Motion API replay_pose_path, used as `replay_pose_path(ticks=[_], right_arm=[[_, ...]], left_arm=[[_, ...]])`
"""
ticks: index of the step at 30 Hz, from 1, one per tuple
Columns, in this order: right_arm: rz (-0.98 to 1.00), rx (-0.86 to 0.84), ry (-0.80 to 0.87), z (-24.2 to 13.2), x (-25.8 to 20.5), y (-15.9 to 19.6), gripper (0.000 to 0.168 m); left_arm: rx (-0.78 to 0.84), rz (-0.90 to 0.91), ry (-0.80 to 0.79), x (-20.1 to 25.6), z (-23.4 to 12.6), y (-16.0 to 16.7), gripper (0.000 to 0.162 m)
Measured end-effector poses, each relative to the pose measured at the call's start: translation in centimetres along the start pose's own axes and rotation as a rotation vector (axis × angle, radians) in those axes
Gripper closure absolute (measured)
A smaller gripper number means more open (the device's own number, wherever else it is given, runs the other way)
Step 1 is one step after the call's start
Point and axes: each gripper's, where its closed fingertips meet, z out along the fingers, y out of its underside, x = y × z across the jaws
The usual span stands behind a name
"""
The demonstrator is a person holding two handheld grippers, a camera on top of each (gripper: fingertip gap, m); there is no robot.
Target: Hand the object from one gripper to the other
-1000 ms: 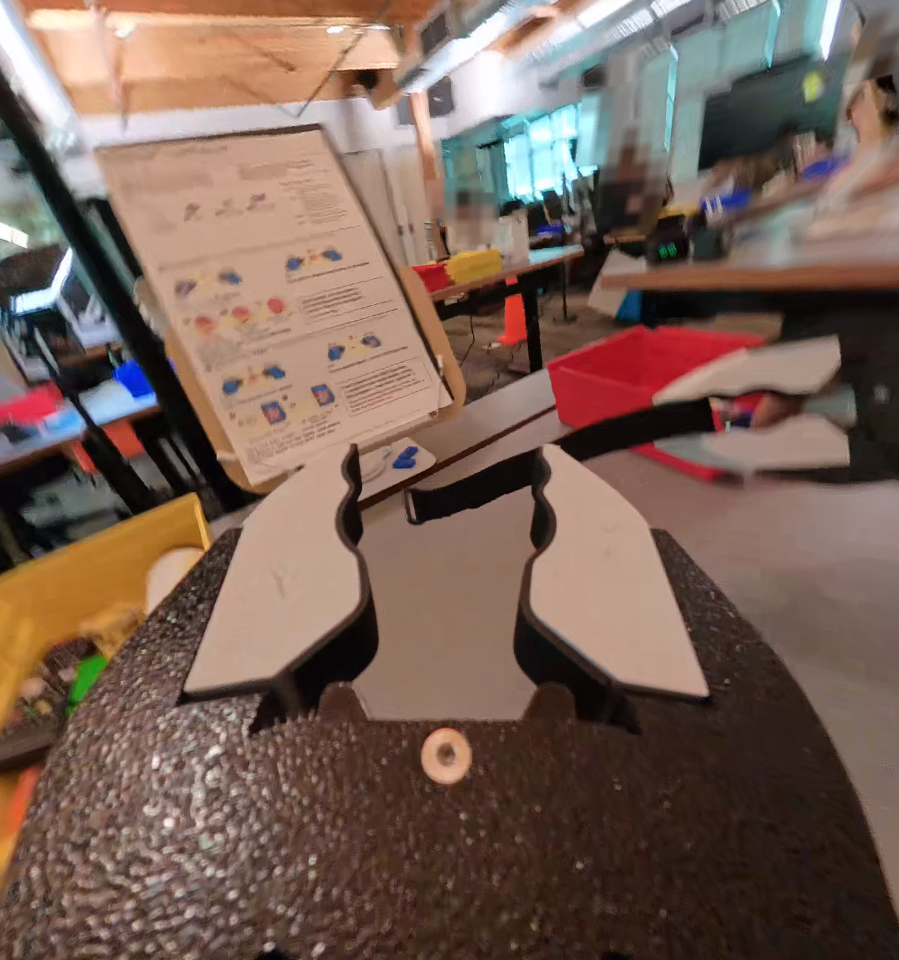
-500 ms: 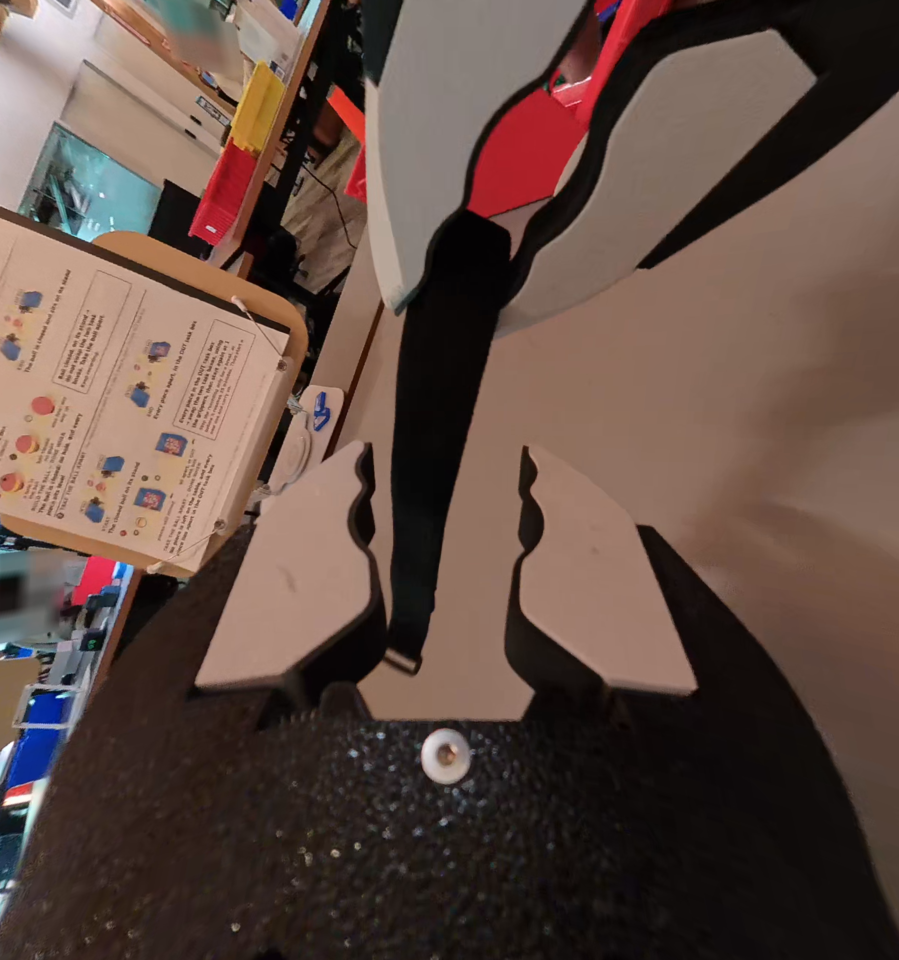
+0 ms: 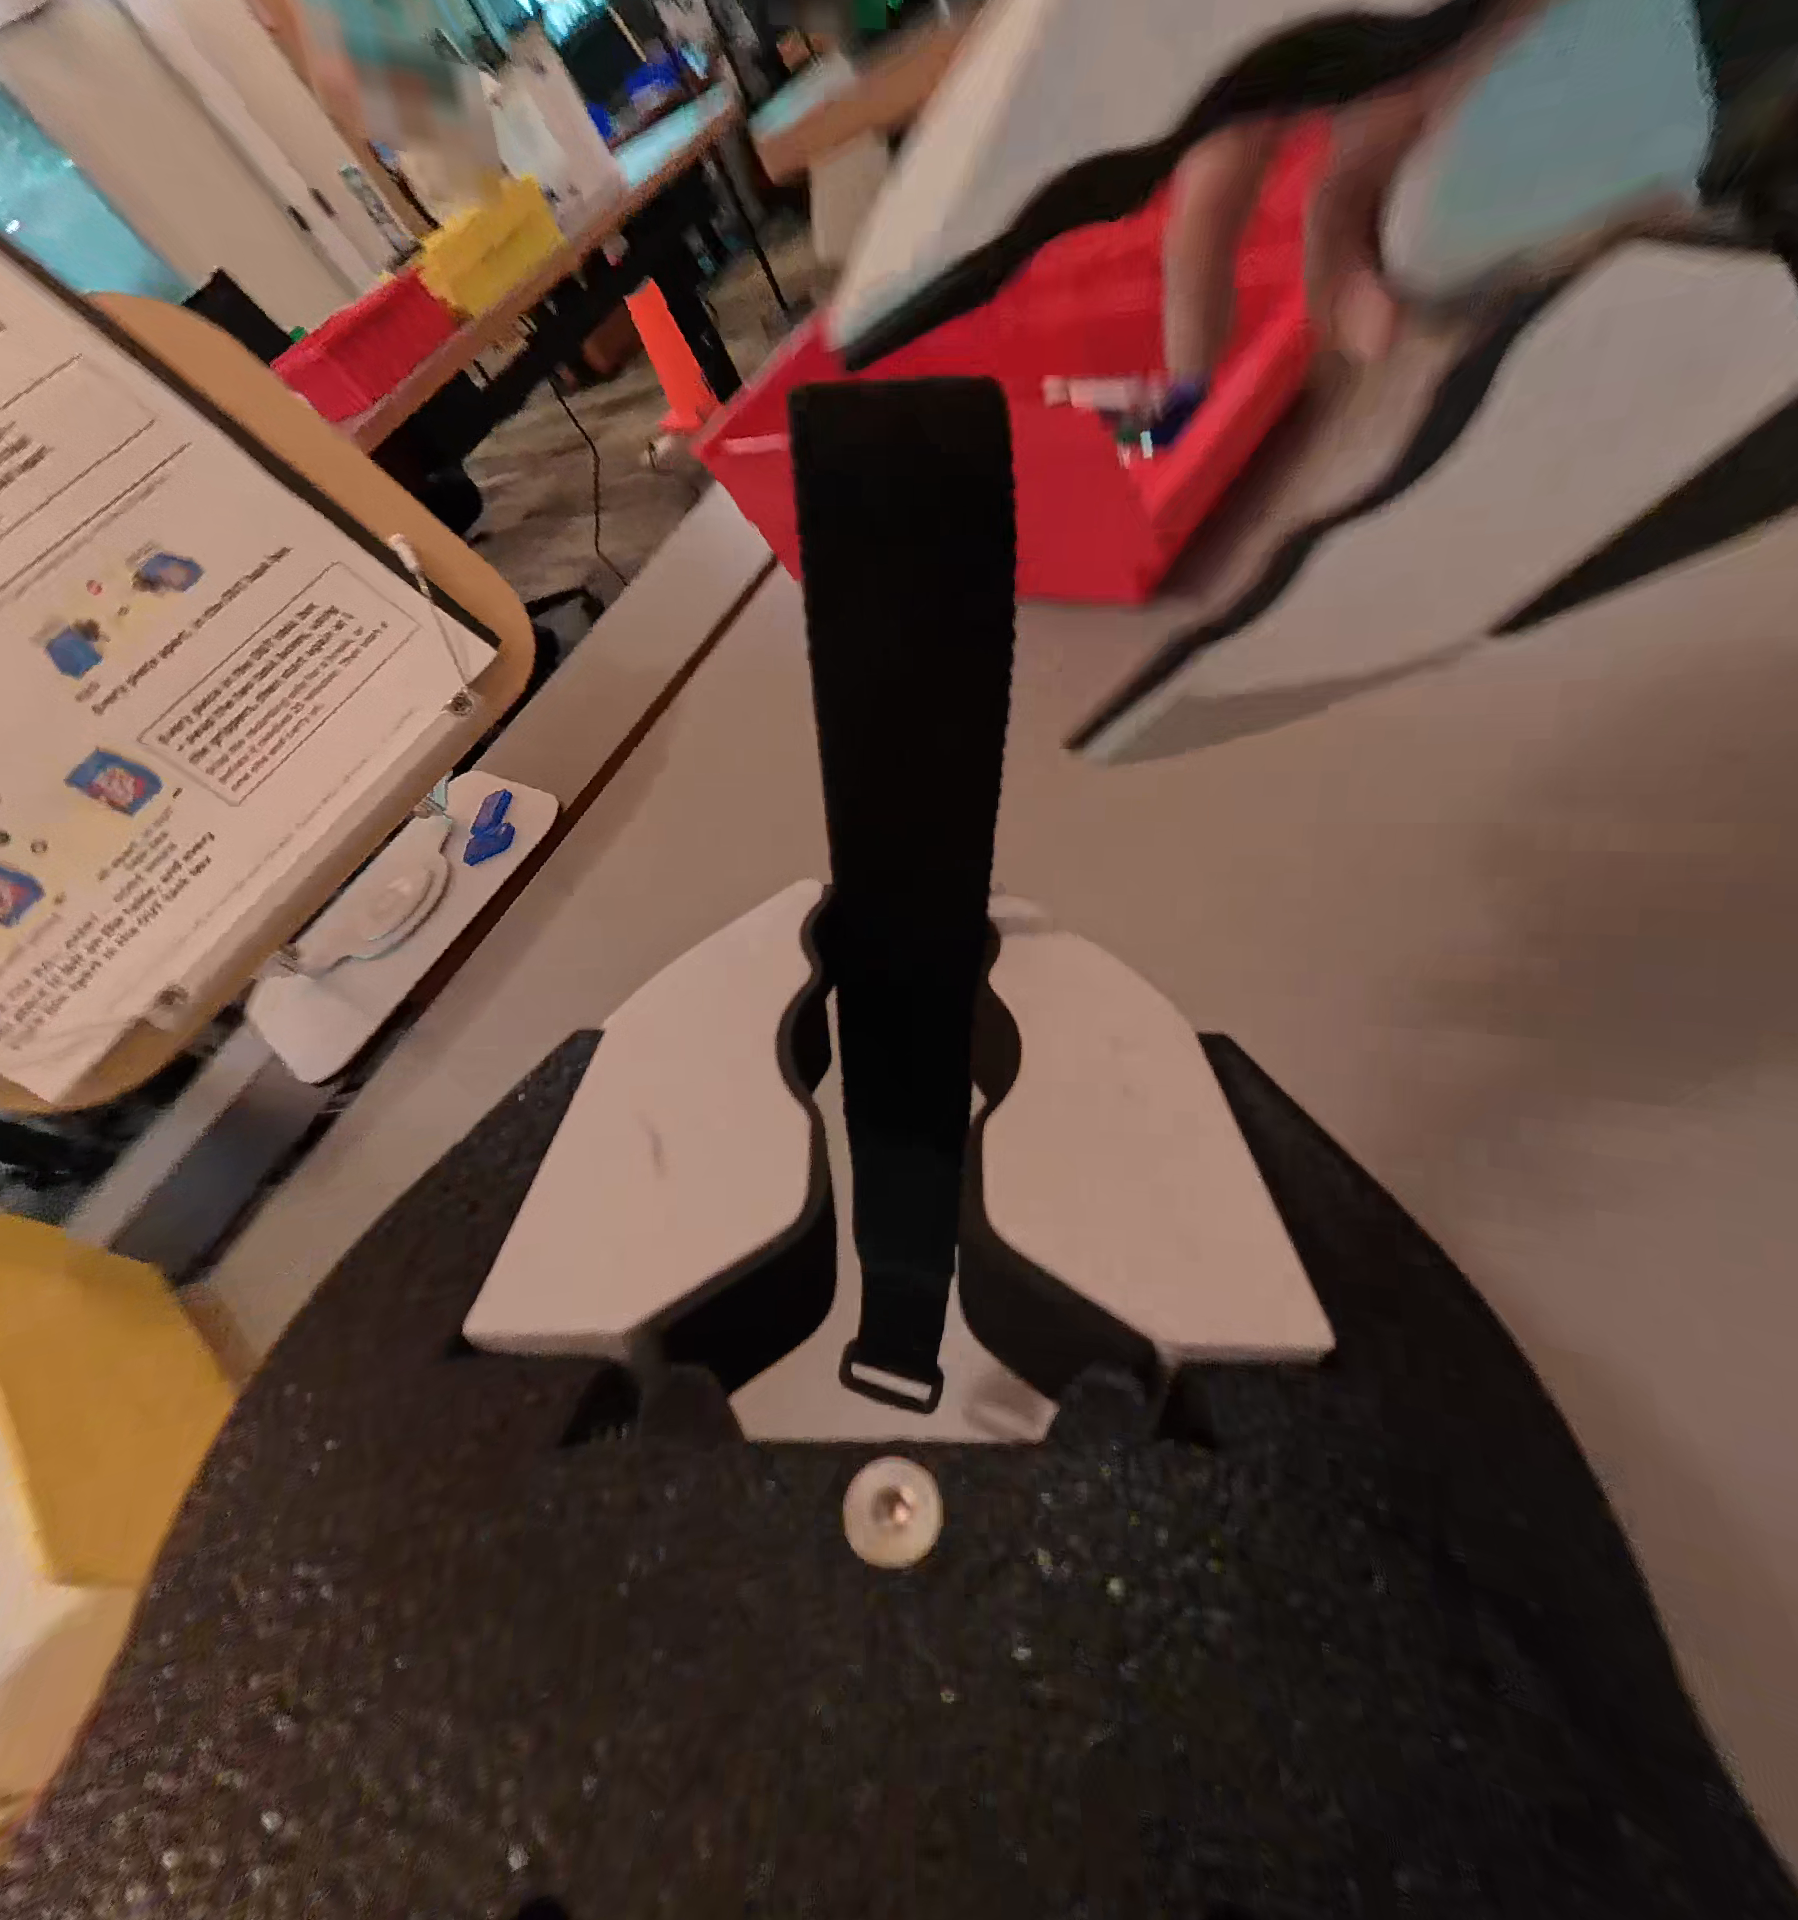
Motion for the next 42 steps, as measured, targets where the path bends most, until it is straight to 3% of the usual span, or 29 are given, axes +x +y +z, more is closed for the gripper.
replay_pose_path(ticks=[1,4,7,12,17,19,20,21,28,33,37,42], right_arm=[[0.121,0.068,-0.002,-0.2,0.5,-0.5,0.103],[0.477,0.215,-0.154,-0.2,-0.3,-1.5,0.093],[0.628,0.256,-0.232,1.0,-1.7,-2.0,0.095],[0.735,0.326,-0.449,1.8,-5.7,-4.0,0.101],[0.786,0.313,-0.498,2.3,-7.0,-4.3,0.109],[0.793,0.313,-0.522,2.5,-7.6,-4.5,0.120],[0.784,0.309,-0.527,2.5,-7.8,-4.5,0.137],[0.778,0.299,-0.520,2.7,-7.9,-4.4,0.144],[0.672,0.270,-0.445,2.3,-6.4,-3.1,0.148],[0.421,0.221,-0.182,1.9,-2.6,-0.5,0.154],[0.250,0.165,0.002,1.2,0.0,0.9,0.162],[0.043,0.051,-0.009,1.6,-1.0,2.4,0.164]], left_arm=[[0.060,-0.091,-0.004,-0.6,-0.3,-0.6,0.140],[0.313,-0.412,0.066,-2.1,-1.8,-3.2,0.140],[0.550,-0.617,0.192,-2.7,-3.7,-5.5,0.140],[0.655,-0.611,0.324,-1.4,-4.6,-6.8,0.141],[0.645,-0.597,0.368,-0.5,-4.4,-7.0,0.141],[0.636,-0.584,0.371,-0.2,-4.4,-7.2,0.141],[0.629,-0.571,0.374,0.0,-4.4,-7.3,0.141],[0.619,-0.554,0.374,0.2,-4.4,-7.3,0.141],[0.570,-0.405,0.376,1.0,-5.3,-7.4,0.138],[0.328,-0.122,0.450,3.8,-5.2,-3.9,0.094],[0.206,-0.147,0.465,3.1,-5.6,-1.4,0.082],[0.165,-0.121,0.250,-0.2,-5.6,-0.9,0.086]])
